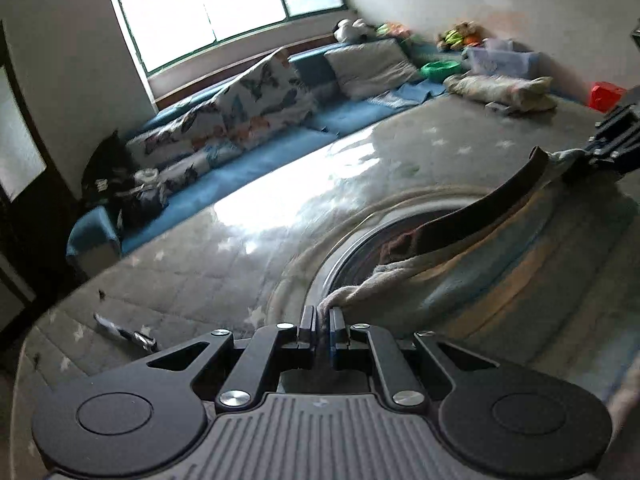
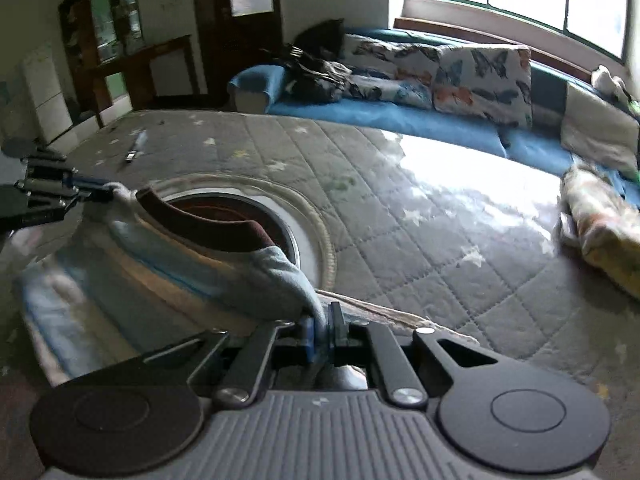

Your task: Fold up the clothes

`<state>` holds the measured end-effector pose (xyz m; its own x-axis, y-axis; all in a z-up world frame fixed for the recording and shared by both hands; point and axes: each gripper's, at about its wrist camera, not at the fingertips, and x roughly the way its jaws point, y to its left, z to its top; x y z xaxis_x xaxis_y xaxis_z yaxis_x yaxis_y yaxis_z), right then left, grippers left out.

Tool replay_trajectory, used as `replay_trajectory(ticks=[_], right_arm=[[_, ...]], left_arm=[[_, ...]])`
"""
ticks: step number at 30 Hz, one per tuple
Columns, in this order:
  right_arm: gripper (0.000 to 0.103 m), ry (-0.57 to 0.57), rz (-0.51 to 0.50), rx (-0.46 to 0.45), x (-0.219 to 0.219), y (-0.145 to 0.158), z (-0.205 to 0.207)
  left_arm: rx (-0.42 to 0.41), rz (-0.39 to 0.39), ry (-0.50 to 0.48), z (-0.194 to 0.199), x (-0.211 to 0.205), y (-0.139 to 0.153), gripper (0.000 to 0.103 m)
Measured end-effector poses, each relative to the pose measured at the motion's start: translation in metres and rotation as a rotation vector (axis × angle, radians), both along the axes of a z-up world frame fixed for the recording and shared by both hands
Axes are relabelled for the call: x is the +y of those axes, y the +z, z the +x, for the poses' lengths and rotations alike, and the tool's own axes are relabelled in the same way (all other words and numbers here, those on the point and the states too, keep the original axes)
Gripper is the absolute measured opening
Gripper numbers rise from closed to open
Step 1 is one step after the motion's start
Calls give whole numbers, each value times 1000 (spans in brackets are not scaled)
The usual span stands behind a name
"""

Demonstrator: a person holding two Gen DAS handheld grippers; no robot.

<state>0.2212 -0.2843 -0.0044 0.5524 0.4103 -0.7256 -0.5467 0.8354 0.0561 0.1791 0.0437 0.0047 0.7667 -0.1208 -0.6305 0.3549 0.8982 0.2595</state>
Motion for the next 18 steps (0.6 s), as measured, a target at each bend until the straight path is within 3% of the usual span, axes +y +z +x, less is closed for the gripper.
replay_trajectory(ticks=[2,4,5,7,12,18], right_arm=[[16,-25,7,18,-1,-8,8],[29,-48,20,30,-4,-13,13],[30,-59,30,33,-6,-14,15],[39,-71,38,25,-12,-12,12],[40,-100,57,5,-24,-5,3],[30,-135,80,-21,-39,3,-7]], left_arm=[[13,-2,18,7,1,-8,11],[27,-4,36,15,3,-15,12],[33,-5,44,19,3,-19,13],[47,-7,62,26,5,-27,23],[54,-36,133,34,11,-26,24],[24,-111,190,24,17,-7,23]])
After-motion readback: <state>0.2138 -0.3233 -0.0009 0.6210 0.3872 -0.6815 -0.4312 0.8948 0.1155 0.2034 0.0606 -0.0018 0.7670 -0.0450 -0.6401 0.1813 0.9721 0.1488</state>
